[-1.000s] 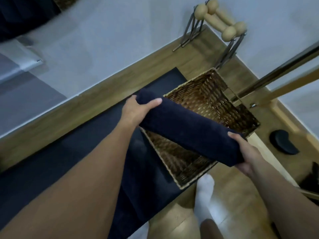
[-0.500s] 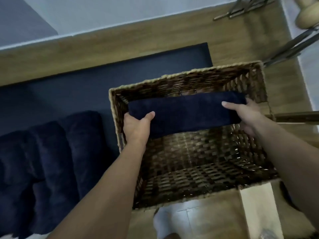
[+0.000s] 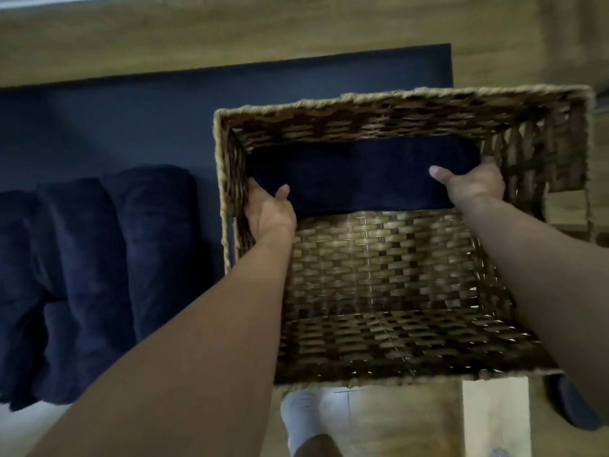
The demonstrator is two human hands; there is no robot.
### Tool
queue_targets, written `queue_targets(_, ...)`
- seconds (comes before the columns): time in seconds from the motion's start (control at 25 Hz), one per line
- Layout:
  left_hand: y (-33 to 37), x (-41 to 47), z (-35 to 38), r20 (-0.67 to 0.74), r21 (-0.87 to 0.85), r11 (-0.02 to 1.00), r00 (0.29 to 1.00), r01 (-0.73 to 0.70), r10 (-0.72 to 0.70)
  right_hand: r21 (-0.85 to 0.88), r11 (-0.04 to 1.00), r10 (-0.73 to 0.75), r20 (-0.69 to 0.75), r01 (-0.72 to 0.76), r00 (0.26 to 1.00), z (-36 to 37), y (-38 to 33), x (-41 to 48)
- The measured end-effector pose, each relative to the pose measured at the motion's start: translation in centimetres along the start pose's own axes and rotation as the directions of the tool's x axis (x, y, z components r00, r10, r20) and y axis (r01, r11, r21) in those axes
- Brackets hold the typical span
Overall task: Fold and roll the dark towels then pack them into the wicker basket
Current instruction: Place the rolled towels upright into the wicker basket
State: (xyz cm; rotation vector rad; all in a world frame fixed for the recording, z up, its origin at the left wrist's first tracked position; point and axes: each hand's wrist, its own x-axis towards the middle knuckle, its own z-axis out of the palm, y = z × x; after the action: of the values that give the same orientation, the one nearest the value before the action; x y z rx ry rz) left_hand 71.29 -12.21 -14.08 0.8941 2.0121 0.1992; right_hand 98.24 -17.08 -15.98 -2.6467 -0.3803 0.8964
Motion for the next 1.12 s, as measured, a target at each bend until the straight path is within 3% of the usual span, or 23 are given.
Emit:
queue_targets(0.08, 0.2, -0.6, 0.1, 0.012, -0.020, 0.993, 0.993, 0.119, -0.118, -0.120, 0.993, -0.031, -0.064, 0.023, 0.997, -0.3, -0.5, -1.0)
queue_targets(0.16, 0.4, -1.3, 0.0, 0.081, -0.058, 0.960, 0.960, 0.274, -0.269, -0.122, 0.988, -0.110, -0.110, 0.096, 0.988, -0.6, -1.4, -2.6)
queue_targets(0.24, 0.1, -2.2, -0.4, 0.170, -0.114, 0.920, 0.920, 0.375, -0.354, 0.011, 0.984, -0.174, -0.102, 0.176, 0.979, -0.7, -2.4, -4.9)
queue_targets(0.36, -0.3, -3.4, -2.2, 0.280, -0.141, 0.903, 0.891, 0.406, -0.357, 0.302, 0.935, -0.165, -0.097, 0.187, 0.981, 0.7, -3.9, -10.4)
queue_targets(0.48, 0.3, -5.6, -5.7, 0.440, -0.096, 0.963, 0.879, 0.251, -0.185, 0.458, 0.873, -0.172, -0.030, 0.167, 0.985, 3.4, -6.1, -18.4)
queue_targets(0.56, 0.6, -6.8, -9.4, 0.533, -0.235, 0.969, 0.844, 0.075, 0.064, 0.537, 0.837, -0.170, 0.065, 0.109, 0.983, 5.5, -7.6, -24.5)
queue_targets(0.64, 0.3, -6.1, -13.8, 0.414, -0.364, 0.921, 0.861, -0.140, 0.295, 0.609, 0.790, -0.171, 0.097, 0.078, 0.980, 7.3, -8.8, -30.3)
queue_targets(0.72, -0.3, -3.8, -18.4, 0.207, -0.364, 0.893, 0.912, -0.265, 0.355, 0.621, 0.775, -0.223, 0.097, 0.116, 0.970, 9.0, -9.3, -35.1)
queue_targets(0.8, -1.6, -0.6, -21.6, 0.105, -0.255, 0.918, 0.935, -0.303, 0.338, 0.624, 0.777, -0.242, 0.170, 0.085, 0.955, 10.9, -9.2, -38.8)
queue_targets(0.92, -3.5, 3.9, -23.9, 0.164, 0.088, 0.927, 0.924, -0.364, 0.347, 0.635, 0.763, -0.080, 0.275, -0.118, 0.958, 14.9, -7.5, -41.9)
queue_targets(1.0, -3.6, 6.6, -24.0, 0.223, 0.272, 0.850, 0.889, -0.450, 0.399, 0.529, 0.832, 0.007, 0.289, -0.166, 0.957, 17.9, -5.5, -42.4)
queue_targets(1.12, -2.9, 10.0, -23.0, 0.285, 0.393, 0.775, 0.867, -0.495, 0.408, 0.298, 0.941, 0.054, 0.330, -0.159, 0.942, 21.8, -2.6, -41.7)
